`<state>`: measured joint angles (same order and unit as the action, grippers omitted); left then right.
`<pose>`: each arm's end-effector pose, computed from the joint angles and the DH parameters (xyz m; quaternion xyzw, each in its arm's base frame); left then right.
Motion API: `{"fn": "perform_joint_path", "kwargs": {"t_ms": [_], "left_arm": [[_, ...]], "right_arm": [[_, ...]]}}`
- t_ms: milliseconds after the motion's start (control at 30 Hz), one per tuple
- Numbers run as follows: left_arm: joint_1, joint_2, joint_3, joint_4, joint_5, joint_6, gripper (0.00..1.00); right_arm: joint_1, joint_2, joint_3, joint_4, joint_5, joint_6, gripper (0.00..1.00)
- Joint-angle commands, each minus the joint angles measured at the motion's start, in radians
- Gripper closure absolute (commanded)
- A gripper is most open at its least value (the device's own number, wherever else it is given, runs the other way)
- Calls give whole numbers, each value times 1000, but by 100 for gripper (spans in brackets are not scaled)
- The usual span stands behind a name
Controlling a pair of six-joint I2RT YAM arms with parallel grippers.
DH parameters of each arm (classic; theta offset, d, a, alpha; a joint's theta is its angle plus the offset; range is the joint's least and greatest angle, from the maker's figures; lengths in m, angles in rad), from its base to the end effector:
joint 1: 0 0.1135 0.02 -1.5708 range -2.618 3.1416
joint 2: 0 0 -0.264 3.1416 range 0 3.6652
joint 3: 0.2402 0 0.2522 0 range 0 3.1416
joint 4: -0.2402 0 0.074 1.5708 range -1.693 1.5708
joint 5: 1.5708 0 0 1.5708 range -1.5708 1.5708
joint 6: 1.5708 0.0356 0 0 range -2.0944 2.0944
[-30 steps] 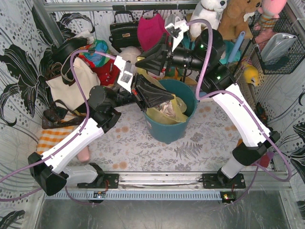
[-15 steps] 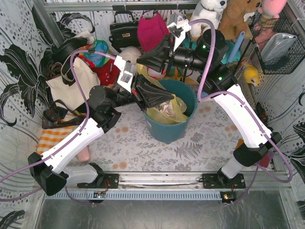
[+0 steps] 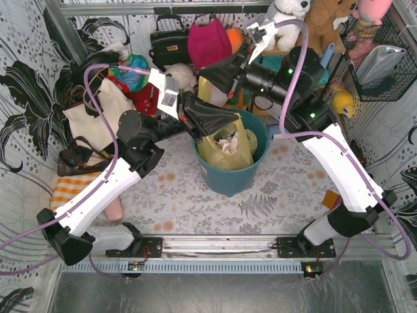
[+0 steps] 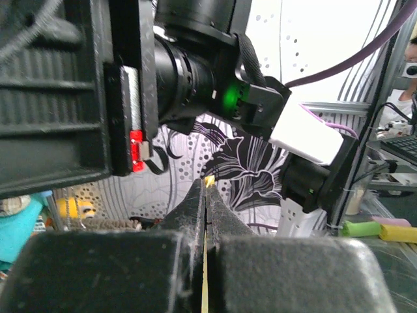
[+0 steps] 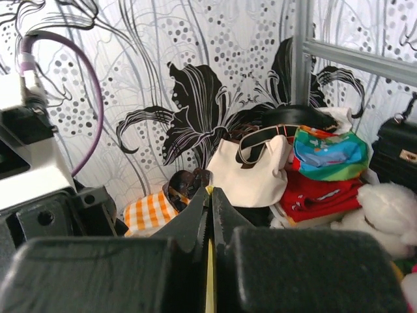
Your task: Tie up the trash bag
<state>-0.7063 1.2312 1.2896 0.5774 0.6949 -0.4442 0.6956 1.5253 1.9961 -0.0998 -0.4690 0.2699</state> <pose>0.1789 -0.1826 0.4968 0.3567 0.3804 -0.5854 0.6208 0.2182 0.2031 0.5802 -0.3035 0.4962 0.4889 0.6502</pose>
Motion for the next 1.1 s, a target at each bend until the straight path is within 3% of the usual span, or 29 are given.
{"fn": "perform_joint_path", "kwargs": {"t_ms": [0,533,800,1067], "left_arm": [[-4,13,48,17,-58,64,100],[-2,40,17,94,-135,49,100],[-1,21,-30,107,-193,49,100],[-1,7,-49,97,-218,50,100]], "right_arm": [[5,-75,-53,13,126,92,100],[5,-403,-527,141,474,288,100],[5,-539,-740,278,471,352,100],[5,-597,-828,312,427,376,100]]}}
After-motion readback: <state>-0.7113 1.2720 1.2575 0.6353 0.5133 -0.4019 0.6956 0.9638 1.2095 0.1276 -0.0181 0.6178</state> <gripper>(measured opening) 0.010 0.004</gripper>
